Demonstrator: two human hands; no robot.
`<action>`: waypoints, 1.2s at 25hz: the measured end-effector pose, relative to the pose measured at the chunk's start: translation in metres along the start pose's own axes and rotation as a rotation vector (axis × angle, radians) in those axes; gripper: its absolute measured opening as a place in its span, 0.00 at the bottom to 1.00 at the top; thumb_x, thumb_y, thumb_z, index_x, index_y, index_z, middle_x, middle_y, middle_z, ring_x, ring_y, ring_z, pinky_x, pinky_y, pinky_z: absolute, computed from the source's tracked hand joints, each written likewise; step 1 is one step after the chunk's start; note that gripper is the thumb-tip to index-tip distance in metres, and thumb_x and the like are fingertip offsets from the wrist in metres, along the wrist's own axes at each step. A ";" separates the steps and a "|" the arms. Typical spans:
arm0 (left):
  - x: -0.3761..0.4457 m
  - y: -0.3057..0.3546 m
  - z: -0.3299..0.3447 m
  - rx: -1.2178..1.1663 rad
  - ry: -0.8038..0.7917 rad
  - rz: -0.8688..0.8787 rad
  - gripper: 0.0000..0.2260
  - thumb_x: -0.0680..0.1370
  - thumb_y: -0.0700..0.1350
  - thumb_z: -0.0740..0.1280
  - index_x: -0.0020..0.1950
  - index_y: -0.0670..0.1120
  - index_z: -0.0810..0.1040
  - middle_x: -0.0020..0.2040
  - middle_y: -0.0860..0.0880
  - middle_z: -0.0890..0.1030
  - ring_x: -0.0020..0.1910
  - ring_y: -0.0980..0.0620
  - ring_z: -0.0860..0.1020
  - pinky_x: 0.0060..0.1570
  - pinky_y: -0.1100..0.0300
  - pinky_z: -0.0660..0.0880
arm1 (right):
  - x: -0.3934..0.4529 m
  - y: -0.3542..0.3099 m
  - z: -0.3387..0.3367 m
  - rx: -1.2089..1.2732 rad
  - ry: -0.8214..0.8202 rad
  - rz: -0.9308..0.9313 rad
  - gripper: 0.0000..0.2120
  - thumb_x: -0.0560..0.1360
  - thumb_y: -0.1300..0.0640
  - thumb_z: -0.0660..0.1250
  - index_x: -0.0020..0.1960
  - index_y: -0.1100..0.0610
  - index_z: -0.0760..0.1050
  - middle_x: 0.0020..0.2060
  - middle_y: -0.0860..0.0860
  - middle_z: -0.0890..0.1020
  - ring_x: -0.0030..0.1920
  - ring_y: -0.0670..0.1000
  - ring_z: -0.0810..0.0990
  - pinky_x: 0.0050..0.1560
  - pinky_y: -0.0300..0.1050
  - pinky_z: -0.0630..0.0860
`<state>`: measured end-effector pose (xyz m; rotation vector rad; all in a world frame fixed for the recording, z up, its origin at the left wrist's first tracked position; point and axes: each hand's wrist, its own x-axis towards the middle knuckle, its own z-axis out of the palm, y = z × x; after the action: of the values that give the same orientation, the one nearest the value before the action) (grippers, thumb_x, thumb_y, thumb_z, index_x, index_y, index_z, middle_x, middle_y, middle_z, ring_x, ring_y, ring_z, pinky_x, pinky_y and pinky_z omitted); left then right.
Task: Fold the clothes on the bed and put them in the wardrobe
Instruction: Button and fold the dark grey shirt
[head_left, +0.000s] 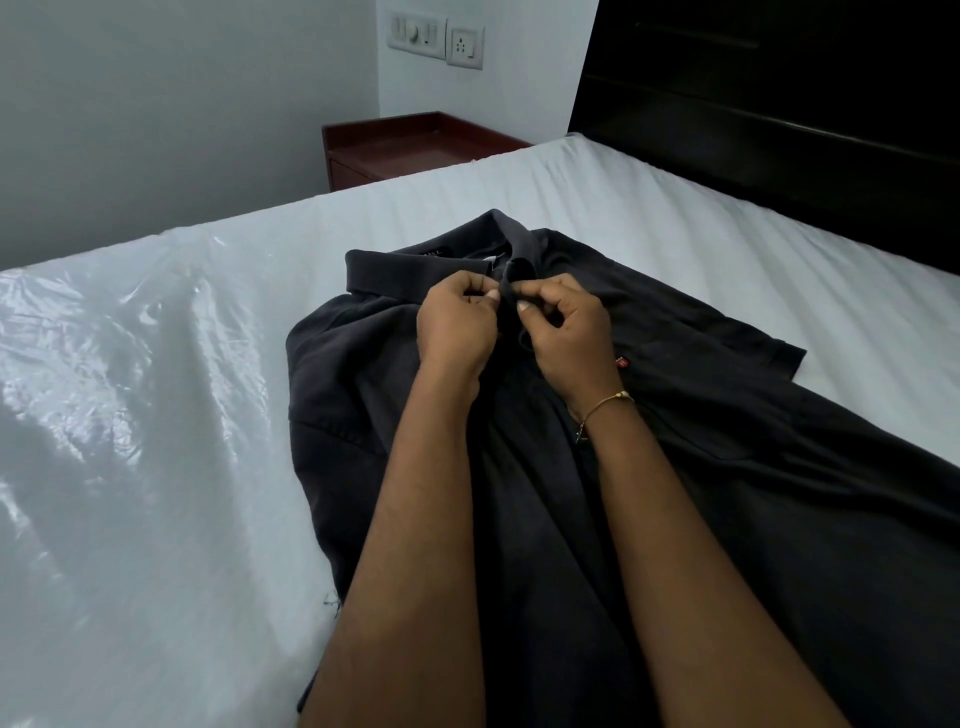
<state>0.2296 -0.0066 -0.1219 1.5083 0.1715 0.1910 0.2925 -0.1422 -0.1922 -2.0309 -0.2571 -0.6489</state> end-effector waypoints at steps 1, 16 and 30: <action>0.000 0.000 -0.001 -0.040 0.006 -0.005 0.05 0.83 0.36 0.68 0.50 0.41 0.83 0.41 0.44 0.85 0.40 0.49 0.83 0.45 0.55 0.84 | -0.001 0.000 0.001 -0.024 -0.014 -0.009 0.14 0.87 0.70 0.78 0.68 0.62 0.97 0.56 0.58 0.91 0.52 0.52 0.90 0.52 0.20 0.83; -0.001 -0.005 -0.013 0.193 -0.113 0.263 0.05 0.78 0.34 0.73 0.48 0.43 0.85 0.39 0.48 0.82 0.38 0.57 0.80 0.46 0.60 0.80 | 0.001 0.000 -0.008 0.290 -0.112 0.361 0.06 0.90 0.68 0.80 0.64 0.69 0.94 0.42 0.47 0.92 0.42 0.38 0.88 0.55 0.43 0.88; -0.007 0.002 -0.012 0.148 -0.117 0.282 0.05 0.75 0.42 0.79 0.45 0.42 0.86 0.36 0.48 0.81 0.35 0.55 0.79 0.41 0.62 0.80 | -0.002 -0.006 -0.017 0.389 -0.171 0.497 0.10 0.91 0.64 0.79 0.54 0.53 0.93 0.38 0.43 0.90 0.38 0.38 0.85 0.47 0.40 0.81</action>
<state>0.2205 0.0033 -0.1210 1.6837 -0.1246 0.3192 0.2821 -0.1535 -0.1815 -1.6801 0.0281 -0.1019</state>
